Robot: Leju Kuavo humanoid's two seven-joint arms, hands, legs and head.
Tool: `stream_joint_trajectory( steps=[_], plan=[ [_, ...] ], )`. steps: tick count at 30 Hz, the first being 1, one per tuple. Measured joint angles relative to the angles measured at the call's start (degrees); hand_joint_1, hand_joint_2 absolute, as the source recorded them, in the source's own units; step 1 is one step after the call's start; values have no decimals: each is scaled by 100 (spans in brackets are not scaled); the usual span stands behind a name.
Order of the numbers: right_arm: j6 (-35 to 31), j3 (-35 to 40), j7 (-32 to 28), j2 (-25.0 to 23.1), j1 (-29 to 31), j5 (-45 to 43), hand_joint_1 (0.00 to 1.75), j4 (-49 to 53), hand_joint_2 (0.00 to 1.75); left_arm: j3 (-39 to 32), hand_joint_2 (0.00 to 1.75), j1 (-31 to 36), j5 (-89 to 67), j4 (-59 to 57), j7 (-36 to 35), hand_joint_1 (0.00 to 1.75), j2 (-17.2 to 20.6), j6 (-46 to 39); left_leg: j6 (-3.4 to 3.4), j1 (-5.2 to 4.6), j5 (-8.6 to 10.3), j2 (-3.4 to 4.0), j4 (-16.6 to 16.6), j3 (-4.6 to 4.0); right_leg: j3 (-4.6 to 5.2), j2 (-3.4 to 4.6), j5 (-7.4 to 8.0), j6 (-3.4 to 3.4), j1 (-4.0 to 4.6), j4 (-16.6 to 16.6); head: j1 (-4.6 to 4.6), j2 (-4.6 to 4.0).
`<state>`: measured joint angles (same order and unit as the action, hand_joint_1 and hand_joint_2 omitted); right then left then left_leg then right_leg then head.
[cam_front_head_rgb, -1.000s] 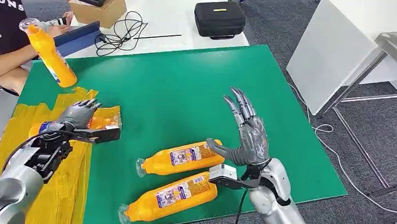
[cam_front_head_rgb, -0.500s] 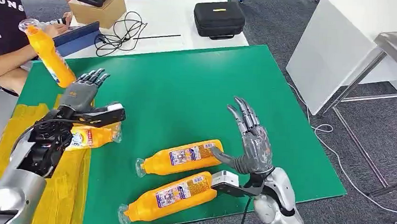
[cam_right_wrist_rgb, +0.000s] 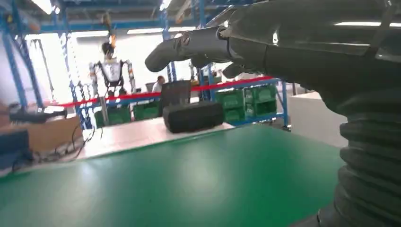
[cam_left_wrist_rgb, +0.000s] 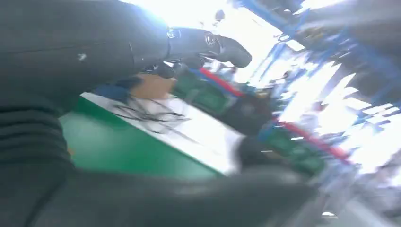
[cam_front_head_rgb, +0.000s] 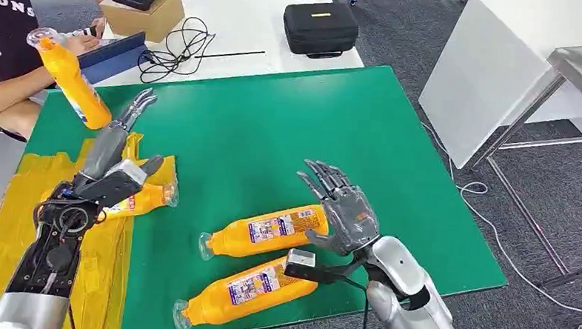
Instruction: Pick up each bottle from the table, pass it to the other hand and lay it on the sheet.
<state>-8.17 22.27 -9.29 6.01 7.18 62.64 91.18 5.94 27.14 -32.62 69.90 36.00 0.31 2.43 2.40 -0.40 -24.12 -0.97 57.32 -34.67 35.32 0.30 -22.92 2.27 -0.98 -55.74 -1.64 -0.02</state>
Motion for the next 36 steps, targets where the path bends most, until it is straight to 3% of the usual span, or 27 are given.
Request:
stream_joint_trajectory(
  steps=[13, 36],
  plan=[
    [216, 586, -24, -26, 869, -116, 0, -1232, 175, -15, 175, -669, 567, 1475, 198, 0, -240, 240, 0, 1, 0, -10, 0, -2, 0, -6, 0, 0, 0, 0, -2, 0],
    [826, 1309, 341, -546, 2000, -444, 0, -3204, 175, -11, 175, -812, 676, 1881, 212, 0, -293, 251, -3, 1, -1, 10, -2, 38, -23, 9, 3, -5, 2, 2, -2, 0]
  ],
)
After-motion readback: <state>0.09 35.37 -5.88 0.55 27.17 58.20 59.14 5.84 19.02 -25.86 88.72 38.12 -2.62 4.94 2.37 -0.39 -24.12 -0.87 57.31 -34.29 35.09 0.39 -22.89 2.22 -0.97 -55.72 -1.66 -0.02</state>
